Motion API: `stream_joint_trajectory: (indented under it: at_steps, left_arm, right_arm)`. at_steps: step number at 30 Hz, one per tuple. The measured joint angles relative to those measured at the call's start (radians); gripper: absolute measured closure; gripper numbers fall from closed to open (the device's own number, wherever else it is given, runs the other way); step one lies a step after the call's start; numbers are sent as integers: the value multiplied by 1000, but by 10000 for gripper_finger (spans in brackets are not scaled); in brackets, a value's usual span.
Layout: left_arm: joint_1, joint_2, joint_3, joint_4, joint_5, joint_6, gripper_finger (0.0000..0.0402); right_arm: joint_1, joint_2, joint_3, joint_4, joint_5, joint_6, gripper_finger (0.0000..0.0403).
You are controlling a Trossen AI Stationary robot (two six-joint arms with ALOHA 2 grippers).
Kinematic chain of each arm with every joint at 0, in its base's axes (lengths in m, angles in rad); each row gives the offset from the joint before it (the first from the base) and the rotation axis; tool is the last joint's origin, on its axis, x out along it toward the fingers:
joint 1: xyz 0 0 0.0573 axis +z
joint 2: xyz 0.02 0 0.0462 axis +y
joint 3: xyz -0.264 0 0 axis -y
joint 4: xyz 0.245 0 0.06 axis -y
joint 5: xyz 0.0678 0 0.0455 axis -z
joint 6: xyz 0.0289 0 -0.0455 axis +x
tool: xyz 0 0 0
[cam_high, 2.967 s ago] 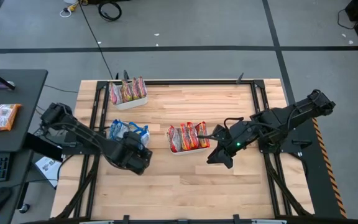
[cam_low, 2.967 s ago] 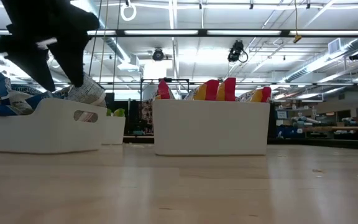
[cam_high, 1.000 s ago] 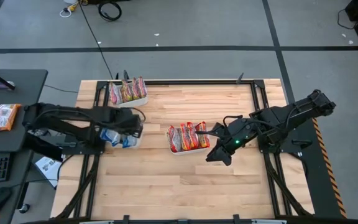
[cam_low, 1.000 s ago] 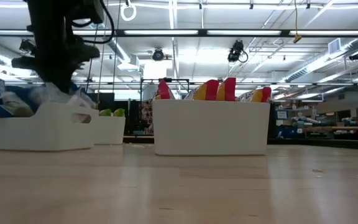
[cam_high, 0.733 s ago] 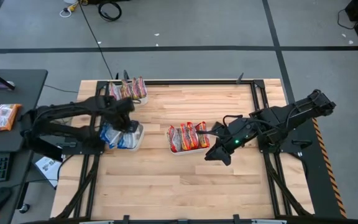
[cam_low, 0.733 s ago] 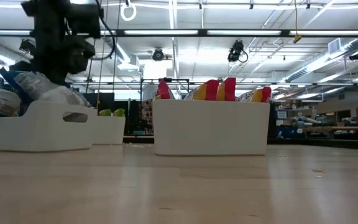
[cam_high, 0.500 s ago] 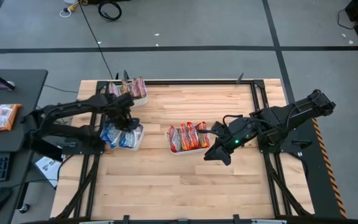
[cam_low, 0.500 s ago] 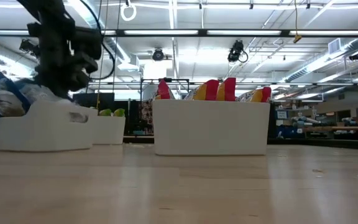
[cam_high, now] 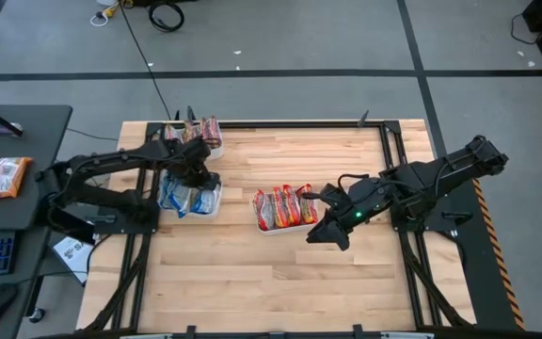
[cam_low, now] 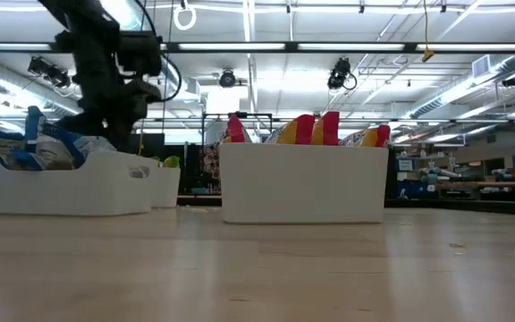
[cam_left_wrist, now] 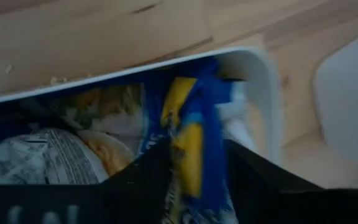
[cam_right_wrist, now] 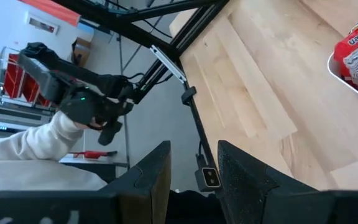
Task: Sort Maruchan noodles
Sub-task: Adjust the blue noodle packs in the bottom white bin
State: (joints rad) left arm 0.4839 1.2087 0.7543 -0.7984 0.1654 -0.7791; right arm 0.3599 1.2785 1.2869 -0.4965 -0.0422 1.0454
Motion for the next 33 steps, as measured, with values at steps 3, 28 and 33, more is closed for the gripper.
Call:
stream_joint_trajectory:
  at_steps: [3, 28, 33]
  left_arm:
    - [-12, -5, 83, -87, -8, -2, 216]
    - [-407, -13, 47, 143, -301, -335, 260]
    - [-402, -13, 51, 64, -339, -335, 260]
  right_arm:
    - [0, 0, 0, 2, 0, 0, 266]
    - [5, 0, 0, 2, 8, 55, 266]
    - [5, 0, 0, 2, 7, 55, 266]
